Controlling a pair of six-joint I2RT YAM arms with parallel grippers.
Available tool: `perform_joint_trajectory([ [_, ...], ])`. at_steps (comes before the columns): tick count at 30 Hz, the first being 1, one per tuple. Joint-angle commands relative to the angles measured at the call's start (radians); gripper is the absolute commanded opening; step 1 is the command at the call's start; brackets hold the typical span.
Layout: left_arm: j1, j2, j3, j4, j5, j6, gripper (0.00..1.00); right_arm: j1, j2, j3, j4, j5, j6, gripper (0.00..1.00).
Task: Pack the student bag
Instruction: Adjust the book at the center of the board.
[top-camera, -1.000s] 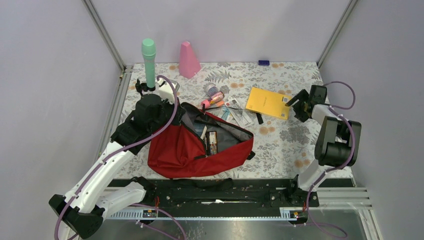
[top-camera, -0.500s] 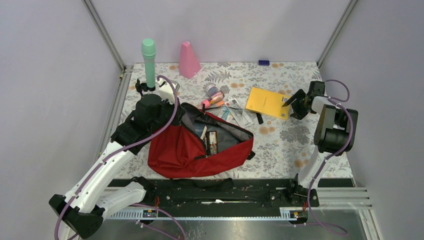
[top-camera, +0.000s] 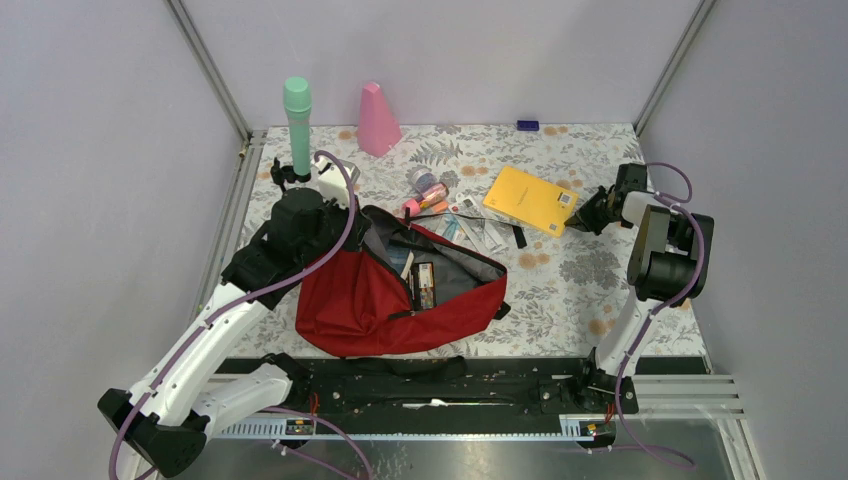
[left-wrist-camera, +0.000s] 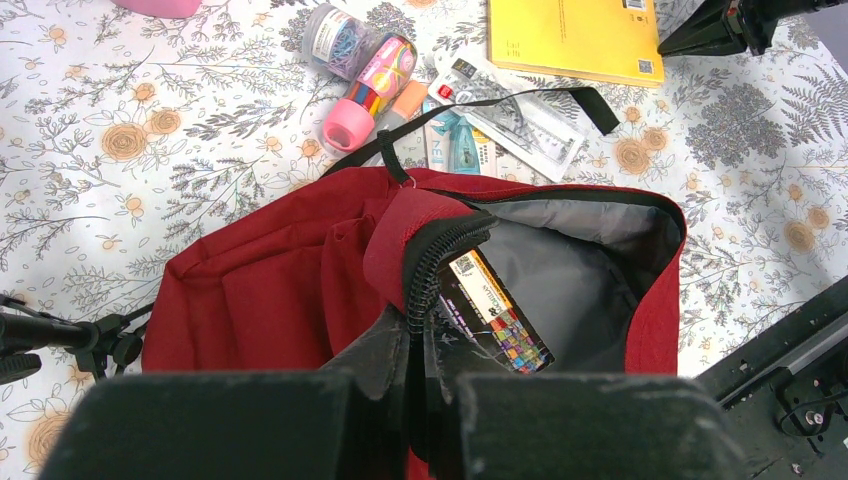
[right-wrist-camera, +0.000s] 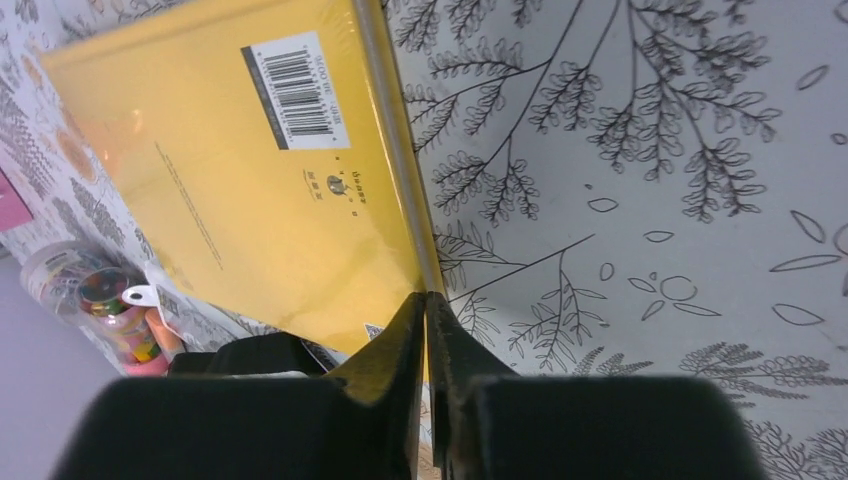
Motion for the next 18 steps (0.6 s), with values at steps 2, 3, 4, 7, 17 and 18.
perform_joint_trajectory([
  [2,0.002,-0.027,0.016,0.056,-0.004,0.002,0.00,0.003,-0.054,-0.037,0.027,-0.063,-0.003,0.01],
  [3,0.002,-0.027,0.014,0.056,-0.004,0.002,0.00,0.003,-0.065,-0.055,0.033,-0.063,-0.004,0.00],
  [4,0.003,-0.027,0.015,0.056,-0.004,0.002,0.00,0.003,-0.074,-0.064,0.038,-0.062,-0.004,0.00],
  [7,0.002,-0.027,0.016,0.056,-0.004,0.000,0.00,0.003,-0.111,-0.107,0.042,-0.059,-0.008,0.00],
  [17,-0.005,0.043,0.020,0.096,0.143,-0.029,0.09,0.017,-0.239,-0.022,-0.053,0.047,-0.142,0.40],
  [18,-0.010,0.069,0.032,0.090,0.143,-0.032,0.17,0.017,-0.219,0.016,-0.058,0.023,-0.146,0.48],
])
